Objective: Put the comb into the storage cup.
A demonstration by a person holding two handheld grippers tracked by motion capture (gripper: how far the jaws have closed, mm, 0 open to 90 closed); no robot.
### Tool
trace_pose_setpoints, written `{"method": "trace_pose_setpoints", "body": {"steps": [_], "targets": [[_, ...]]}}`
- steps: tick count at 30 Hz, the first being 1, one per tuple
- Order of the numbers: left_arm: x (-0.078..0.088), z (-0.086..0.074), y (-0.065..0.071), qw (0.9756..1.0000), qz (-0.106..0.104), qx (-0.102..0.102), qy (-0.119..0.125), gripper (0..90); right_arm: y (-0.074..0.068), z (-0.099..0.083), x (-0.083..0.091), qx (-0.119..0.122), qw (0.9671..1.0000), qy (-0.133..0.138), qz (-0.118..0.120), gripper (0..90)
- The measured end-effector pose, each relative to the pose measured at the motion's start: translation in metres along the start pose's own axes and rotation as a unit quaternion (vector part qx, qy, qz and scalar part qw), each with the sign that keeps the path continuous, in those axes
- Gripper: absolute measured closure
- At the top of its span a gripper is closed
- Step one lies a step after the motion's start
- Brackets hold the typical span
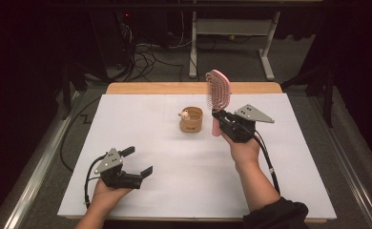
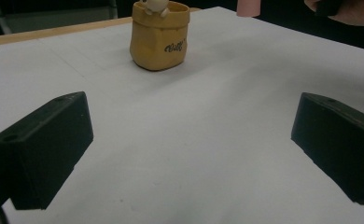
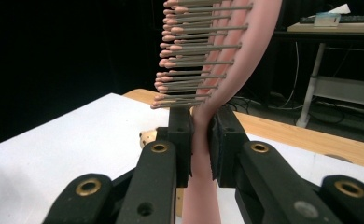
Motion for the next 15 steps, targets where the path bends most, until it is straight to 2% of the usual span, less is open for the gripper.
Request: {"method": "trace_pose_setpoints", "body": {"steps": [15], "targets": [[0.002, 0.000, -0.001, 1.0000, -0.003, 0.001, 0.002, 0.0, 0.002, 0.017, -0.032, -0.017, 0.9996, 0.020, 0.002, 81.6]]}}
Point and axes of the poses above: each handheld gripper's, and its own axes: x roughly backward along the jaws, z roughly out of its top, y roughly to its right, the point moved 4 cm from there along -x, roughly forward along the jaws, and after that the axes turned 4 degrees about -y, right-handed, at the moved point
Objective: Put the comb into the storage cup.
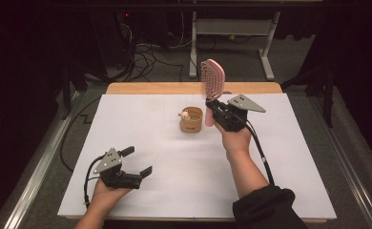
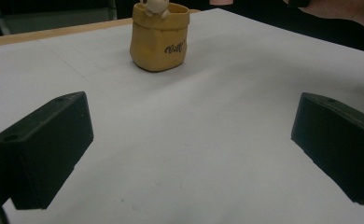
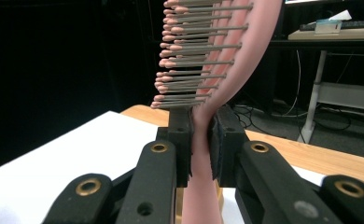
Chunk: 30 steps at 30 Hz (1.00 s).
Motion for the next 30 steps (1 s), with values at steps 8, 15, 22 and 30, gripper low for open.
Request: {"method": "trace_pose_setpoints", "body": {"steps": [8, 15, 22, 30], "targets": [[0.000, 0.000, -0.001, 1.0000, -0.002, 0.003, 0.003, 0.0, 0.000, 0.005, -0.017, -0.008, 1.0000, 0.003, -0.001, 81.6], [0.001, 0.001, -0.001, 0.9999, -0.003, 0.004, 0.009, 0.0, 0.003, 0.011, -0.027, -0.015, 0.9998, 0.009, -0.004, 81.6], [0.002, 0.002, -0.002, 0.9999, -0.001, 0.005, 0.014, 0.0, 0.002, 0.012, -0.040, -0.021, 0.9997, 0.008, -0.005, 81.6], [0.003, 0.002, 0.000, 0.9999, -0.005, 0.004, 0.016, 0.0, -0.002, 0.013, -0.050, -0.026, 0.9996, 0.008, -0.006, 81.6]]}}
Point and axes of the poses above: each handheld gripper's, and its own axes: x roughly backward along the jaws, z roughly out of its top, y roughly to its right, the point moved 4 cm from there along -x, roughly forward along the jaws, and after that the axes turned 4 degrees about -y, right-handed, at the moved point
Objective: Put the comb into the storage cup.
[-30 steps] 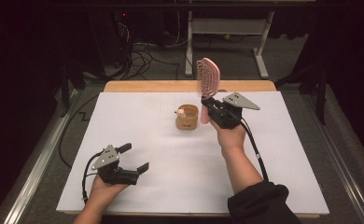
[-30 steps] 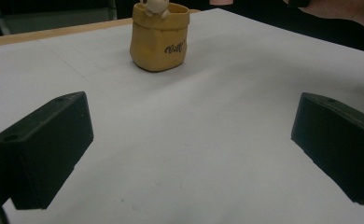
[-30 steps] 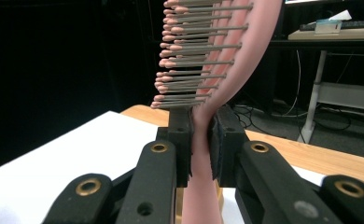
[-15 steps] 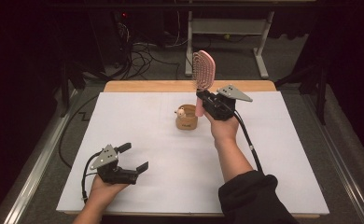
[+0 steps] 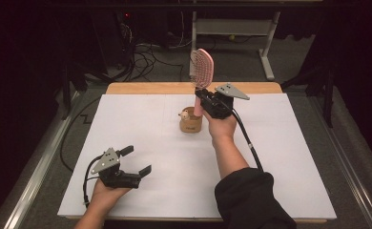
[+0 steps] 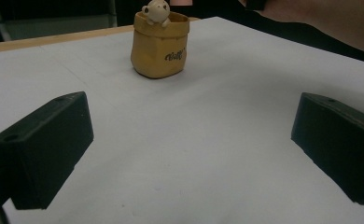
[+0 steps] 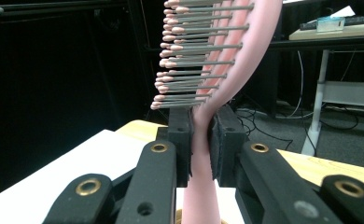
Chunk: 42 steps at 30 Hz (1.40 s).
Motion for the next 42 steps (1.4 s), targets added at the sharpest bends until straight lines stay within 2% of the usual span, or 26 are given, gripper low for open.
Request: {"method": "trace_pose_setpoints", "body": {"steps": [6, 19, 25, 42], "targets": [[0.000, 0.000, 0.000, 1.0000, -0.001, -0.001, 0.000, 0.0, -0.002, -0.001, -0.006, 0.000, 1.0000, 0.000, 0.001, 81.6], [0.000, -0.001, 0.000, 1.0000, -0.002, -0.001, -0.002, 0.0, 0.000, -0.018, -0.020, -0.001, 0.9998, -0.018, 0.001, 81.6], [0.000, -0.001, 0.000, 1.0000, -0.002, -0.003, -0.003, 0.0, 0.000, -0.023, -0.023, 0.002, 0.9998, -0.022, -0.002, 81.5], [-0.001, -0.003, 0.001, 1.0000, -0.004, -0.001, -0.003, 0.0, 0.003, -0.042, -0.026, -0.013, 0.9994, -0.033, -0.003, 81.5]]}}
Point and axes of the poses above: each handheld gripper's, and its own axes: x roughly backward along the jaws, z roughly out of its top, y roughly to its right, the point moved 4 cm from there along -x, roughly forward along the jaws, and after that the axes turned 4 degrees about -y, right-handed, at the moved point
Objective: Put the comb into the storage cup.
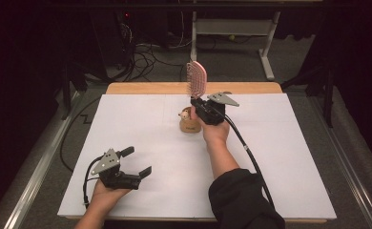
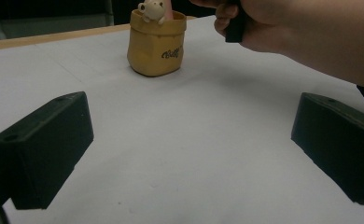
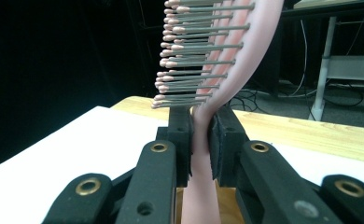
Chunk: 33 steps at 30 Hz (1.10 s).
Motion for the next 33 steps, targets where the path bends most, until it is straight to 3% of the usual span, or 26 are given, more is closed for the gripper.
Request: {"method": "trace_pose_setpoints", "body": {"steps": [33], "targets": [[-0.001, -0.001, 0.001, 1.0000, 0.000, -0.001, -0.003, 0.0, 0.003, -0.021, -0.003, -0.027, 0.9995, -0.015, -0.003, 81.3]]}}
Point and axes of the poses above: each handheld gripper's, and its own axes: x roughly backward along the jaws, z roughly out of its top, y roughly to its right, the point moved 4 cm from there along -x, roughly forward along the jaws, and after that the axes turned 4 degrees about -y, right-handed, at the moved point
